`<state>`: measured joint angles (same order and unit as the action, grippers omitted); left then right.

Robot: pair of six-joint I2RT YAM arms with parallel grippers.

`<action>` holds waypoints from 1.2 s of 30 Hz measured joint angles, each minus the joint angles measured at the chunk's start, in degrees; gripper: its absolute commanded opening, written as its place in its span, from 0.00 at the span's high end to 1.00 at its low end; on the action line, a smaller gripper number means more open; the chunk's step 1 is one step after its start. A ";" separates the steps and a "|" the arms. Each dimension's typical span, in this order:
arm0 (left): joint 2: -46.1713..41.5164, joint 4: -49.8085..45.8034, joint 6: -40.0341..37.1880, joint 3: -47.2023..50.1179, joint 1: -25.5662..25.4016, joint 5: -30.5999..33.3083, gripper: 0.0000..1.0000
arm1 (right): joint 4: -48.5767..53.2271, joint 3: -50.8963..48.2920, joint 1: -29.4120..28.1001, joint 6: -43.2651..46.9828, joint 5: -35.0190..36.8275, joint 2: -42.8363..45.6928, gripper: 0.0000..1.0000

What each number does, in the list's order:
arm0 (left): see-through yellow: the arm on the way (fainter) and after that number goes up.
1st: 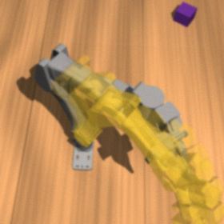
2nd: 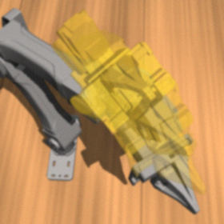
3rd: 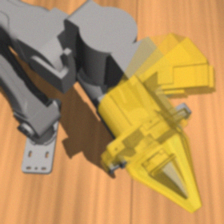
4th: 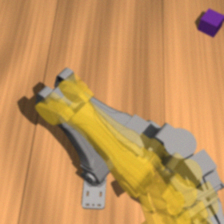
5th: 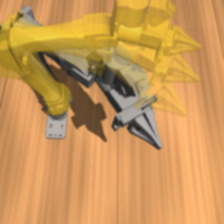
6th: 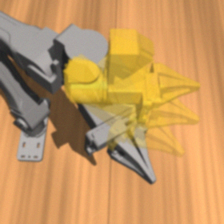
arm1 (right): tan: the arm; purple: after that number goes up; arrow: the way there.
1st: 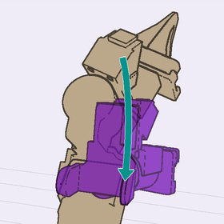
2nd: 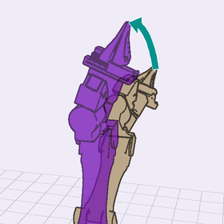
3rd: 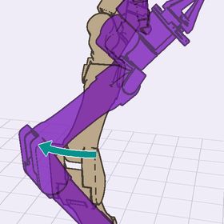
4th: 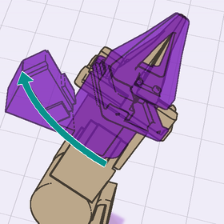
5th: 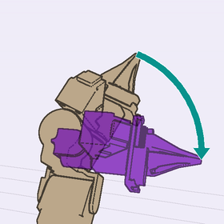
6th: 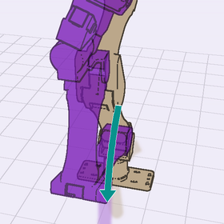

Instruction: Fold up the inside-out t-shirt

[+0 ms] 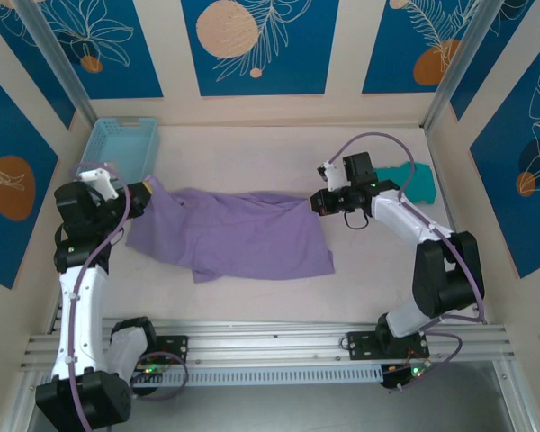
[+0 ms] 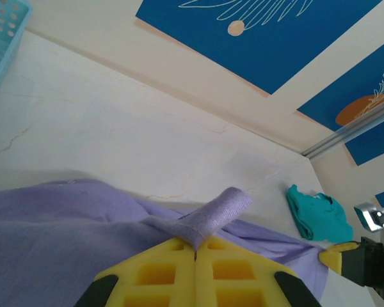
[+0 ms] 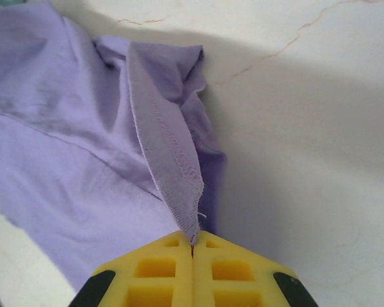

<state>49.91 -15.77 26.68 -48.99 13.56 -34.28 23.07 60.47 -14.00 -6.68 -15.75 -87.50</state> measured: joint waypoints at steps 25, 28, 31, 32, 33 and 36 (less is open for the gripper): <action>0.09 1.68 0.48 1.11 0.00 -1.55 1.00 | 2.23 -13.20 0.83 -10.14 -9.20 1.68 0.96; 0.15 1.92 0.50 1.18 0.00 -1.60 1.00 | 3.21 -11.58 0.00 -10.27 -6.54 0.70 0.91; 0.20 2.08 0.50 1.22 0.00 -1.73 1.00 | 3.85 -8.92 -1.46 -10.10 -3.37 -0.74 0.83; 0.20 2.08 0.50 1.22 0.00 -1.73 1.00 | 4.00 -8.02 -2.03 -9.86 -2.29 -1.22 0.80; 0.20 2.08 0.48 1.25 0.00 -1.73 1.00 | 4.20 -7.06 -2.62 -9.46 -1.14 -1.73 0.76; 0.20 2.08 0.48 1.27 0.00 -1.73 1.00 | 4.85 -4.50 -3.98 -8.46 1.99 -3.41 0.68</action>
<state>50.11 -13.69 27.16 -47.72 13.56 -36.01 27.92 55.96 -17.98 -15.14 -13.76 -90.91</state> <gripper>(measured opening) 0.046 0.282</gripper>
